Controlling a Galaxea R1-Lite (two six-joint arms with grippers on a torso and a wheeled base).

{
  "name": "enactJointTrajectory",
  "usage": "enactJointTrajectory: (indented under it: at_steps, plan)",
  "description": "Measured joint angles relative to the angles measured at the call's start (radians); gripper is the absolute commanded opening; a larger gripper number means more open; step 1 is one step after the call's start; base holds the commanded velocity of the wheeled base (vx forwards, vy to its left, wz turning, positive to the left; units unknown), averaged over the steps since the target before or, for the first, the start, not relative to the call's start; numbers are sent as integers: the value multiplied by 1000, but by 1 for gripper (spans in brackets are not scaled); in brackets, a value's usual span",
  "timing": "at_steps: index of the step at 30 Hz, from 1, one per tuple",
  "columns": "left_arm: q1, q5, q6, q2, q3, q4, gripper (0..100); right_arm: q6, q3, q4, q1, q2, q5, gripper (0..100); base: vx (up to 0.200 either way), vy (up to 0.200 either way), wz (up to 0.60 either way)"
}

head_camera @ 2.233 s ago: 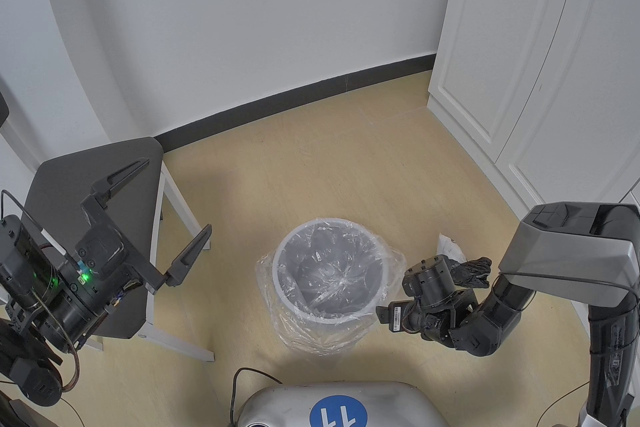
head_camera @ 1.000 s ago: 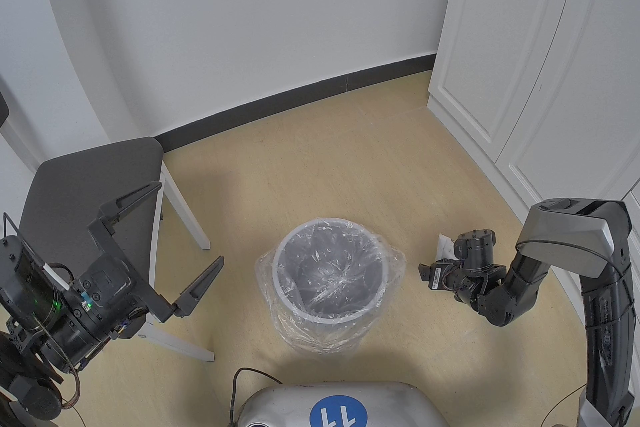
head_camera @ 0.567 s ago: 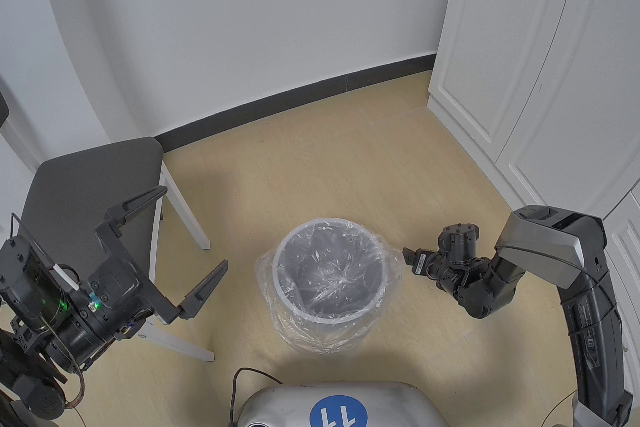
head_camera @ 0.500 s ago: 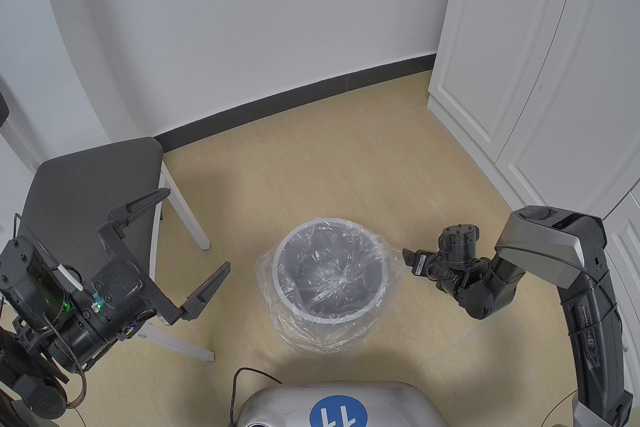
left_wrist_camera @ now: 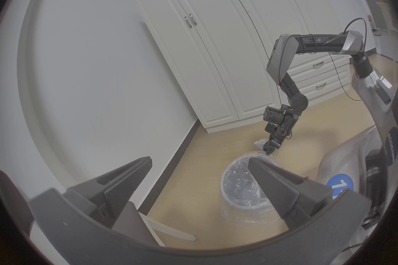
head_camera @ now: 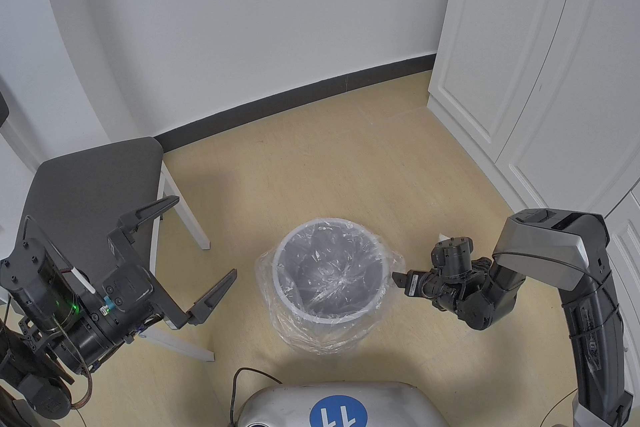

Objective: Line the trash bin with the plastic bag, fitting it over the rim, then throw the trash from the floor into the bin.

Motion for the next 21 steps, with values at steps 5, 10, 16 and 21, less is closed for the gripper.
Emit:
enactJointTrajectory:
  at_steps: [5,10,16,21]
  plan:
    - [0,0,-1,1,0,0,100,-3,-47,119,-1,2,7,100,0,0,0]
    - [1,0,-1,7,-7,1,100,-5,-114,166,-16,12,29,100,0,0,0]
    - [1,1,-2,36,-17,1,100,-35,-187,179,-52,32,55,100,0,0,0]
    - [0,16,-2,51,-26,0,100,-67,-219,183,-70,45,92,100,0,0,0]
